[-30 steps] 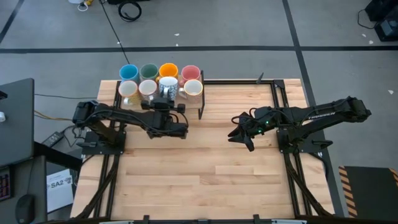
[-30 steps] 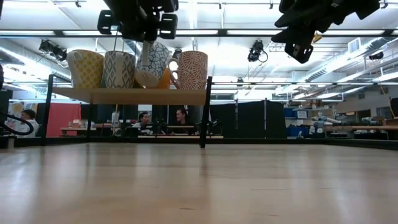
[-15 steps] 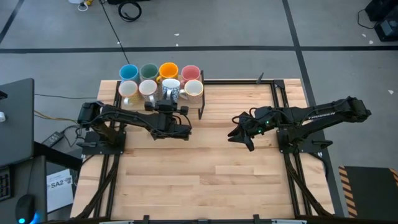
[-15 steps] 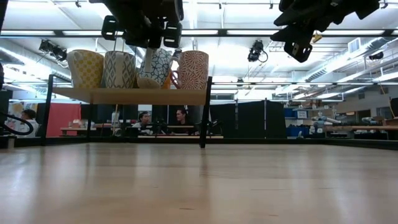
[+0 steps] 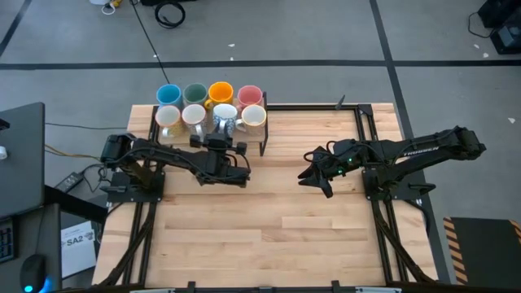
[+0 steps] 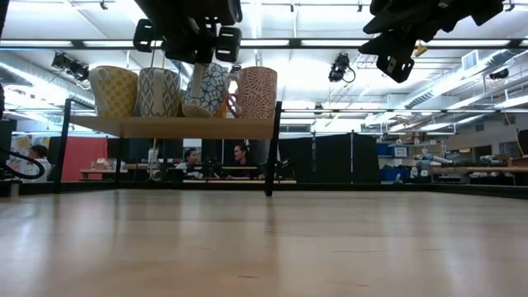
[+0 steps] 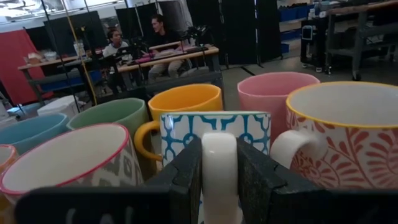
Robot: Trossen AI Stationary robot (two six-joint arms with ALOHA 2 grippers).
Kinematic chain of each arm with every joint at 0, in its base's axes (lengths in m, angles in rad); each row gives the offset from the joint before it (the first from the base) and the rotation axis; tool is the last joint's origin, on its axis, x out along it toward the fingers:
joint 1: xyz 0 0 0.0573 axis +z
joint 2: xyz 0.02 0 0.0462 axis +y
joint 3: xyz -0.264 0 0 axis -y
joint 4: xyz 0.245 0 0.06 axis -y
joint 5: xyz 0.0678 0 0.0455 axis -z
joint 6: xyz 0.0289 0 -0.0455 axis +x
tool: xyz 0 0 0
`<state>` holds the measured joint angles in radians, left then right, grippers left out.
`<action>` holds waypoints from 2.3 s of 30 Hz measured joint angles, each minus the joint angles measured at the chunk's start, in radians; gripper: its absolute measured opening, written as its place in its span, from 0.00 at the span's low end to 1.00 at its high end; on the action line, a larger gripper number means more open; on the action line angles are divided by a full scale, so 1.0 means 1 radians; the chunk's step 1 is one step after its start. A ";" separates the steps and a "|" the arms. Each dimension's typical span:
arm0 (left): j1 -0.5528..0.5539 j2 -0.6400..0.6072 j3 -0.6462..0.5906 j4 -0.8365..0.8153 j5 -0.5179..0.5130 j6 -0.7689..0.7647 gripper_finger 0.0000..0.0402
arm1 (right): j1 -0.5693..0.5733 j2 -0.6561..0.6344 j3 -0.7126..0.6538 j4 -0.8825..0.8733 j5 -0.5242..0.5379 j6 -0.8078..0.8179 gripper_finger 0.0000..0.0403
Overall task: Place coffee mugs
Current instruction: Put the blue patterned mug on the shelf, then return to Home Position
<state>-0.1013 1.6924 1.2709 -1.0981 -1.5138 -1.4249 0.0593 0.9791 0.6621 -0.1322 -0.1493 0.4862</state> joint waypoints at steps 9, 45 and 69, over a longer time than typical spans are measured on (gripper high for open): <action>0.002 0.000 0.000 0.003 0.079 0.028 0.21 | 0.000 0.000 0.000 0.000 -0.001 0.000 0.33; 0.010 0.001 -0.001 0.001 0.185 0.026 0.34 | 0.000 0.000 0.000 0.001 -0.004 0.008 0.33; -0.092 -0.123 -0.001 -0.004 0.301 0.113 0.44 | 0.000 0.000 0.000 0.003 -0.005 0.008 0.33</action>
<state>-0.1929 1.5697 1.2701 -1.1026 -1.2131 -1.3120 0.0593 0.9791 0.6621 -0.1293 -0.1541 0.4938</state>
